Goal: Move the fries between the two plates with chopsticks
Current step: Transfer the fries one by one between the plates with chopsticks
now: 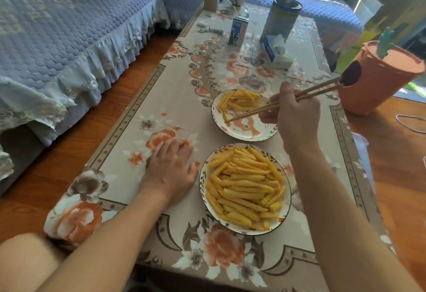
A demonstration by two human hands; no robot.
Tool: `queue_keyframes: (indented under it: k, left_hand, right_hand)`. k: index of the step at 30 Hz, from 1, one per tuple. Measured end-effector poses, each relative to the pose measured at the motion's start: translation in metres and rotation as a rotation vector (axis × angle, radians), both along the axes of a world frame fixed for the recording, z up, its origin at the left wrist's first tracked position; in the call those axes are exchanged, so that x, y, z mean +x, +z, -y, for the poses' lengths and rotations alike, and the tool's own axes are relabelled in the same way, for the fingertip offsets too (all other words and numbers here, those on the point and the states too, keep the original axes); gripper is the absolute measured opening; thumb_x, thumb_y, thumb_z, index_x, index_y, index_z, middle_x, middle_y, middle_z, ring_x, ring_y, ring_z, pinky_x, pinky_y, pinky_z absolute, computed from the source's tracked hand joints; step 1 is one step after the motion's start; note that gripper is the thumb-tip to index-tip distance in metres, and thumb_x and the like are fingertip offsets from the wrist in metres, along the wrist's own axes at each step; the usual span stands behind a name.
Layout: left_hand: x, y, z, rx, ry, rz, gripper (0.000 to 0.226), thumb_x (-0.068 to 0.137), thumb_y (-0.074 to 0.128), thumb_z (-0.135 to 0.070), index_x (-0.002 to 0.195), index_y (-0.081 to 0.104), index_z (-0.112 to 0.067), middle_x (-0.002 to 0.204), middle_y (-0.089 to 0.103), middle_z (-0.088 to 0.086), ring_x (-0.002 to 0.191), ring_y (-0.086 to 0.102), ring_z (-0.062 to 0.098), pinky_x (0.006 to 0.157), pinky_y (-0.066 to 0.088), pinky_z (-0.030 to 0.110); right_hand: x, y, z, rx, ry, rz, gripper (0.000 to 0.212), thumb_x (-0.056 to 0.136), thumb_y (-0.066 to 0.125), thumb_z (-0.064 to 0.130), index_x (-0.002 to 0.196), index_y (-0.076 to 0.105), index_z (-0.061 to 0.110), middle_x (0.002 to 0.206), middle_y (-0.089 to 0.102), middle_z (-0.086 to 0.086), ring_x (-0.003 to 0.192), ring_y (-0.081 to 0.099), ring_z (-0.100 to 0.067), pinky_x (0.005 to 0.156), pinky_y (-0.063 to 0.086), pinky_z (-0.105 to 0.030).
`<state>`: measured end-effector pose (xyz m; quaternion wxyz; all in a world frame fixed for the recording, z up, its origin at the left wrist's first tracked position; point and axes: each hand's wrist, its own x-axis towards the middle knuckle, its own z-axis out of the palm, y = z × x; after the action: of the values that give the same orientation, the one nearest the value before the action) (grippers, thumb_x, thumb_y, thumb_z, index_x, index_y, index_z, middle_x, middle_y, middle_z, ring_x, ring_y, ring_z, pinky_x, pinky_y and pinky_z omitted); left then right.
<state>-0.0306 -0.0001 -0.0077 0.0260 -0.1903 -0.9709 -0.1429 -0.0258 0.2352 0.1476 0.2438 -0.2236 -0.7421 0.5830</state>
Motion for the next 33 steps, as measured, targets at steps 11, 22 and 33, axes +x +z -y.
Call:
queue_keyframes:
  k: [11, 22, 33]
  left_hand:
    - [0.006, -0.001, -0.001, -0.013, 0.019, -0.009, 0.044, 0.098, 0.044, -0.044, 0.137, 0.053, -0.024, 0.145, 0.049, 0.004, 0.139, 0.037, 0.026, 0.119, 0.027, 0.046]
    - [0.005, -0.003, 0.0, -0.003, 0.001, -0.03, 0.049, 0.094, 0.038, -0.048, 0.133, 0.055, -0.024, 0.141, 0.051, 0.003, 0.135, 0.041, 0.025, 0.116, 0.033, 0.047]
    - [0.001, -0.007, 0.002, -0.009, -0.005, -0.029, 0.041, 0.095, 0.038, -0.048, 0.128, 0.052, -0.029, 0.139, 0.048, -0.003, 0.137, 0.037, 0.02, 0.118, 0.03, 0.044]
  right_hand:
    - [0.118, -0.005, 0.033, 0.011, 0.214, 0.192, 0.039, 0.103, 0.058, 0.032, 0.076, 0.068, 0.005, 0.055, 0.068, -0.012, 0.051, 0.071, -0.029, 0.055, 0.063, -0.044]
    - [0.085, 0.026, 0.0, 0.059, 0.074, -0.019, 0.035, 0.104, 0.058, 0.028, 0.081, 0.069, 0.004, 0.061, 0.07, -0.014, 0.051, 0.071, -0.028, 0.05, 0.061, -0.034]
    - [-0.065, -0.033, 0.014, 0.2, -0.102, -0.072, 0.037, 0.102, 0.059, 0.04, 0.069, 0.066, 0.024, 0.054, 0.068, 0.004, 0.05, 0.07, -0.011, 0.064, 0.063, -0.037]
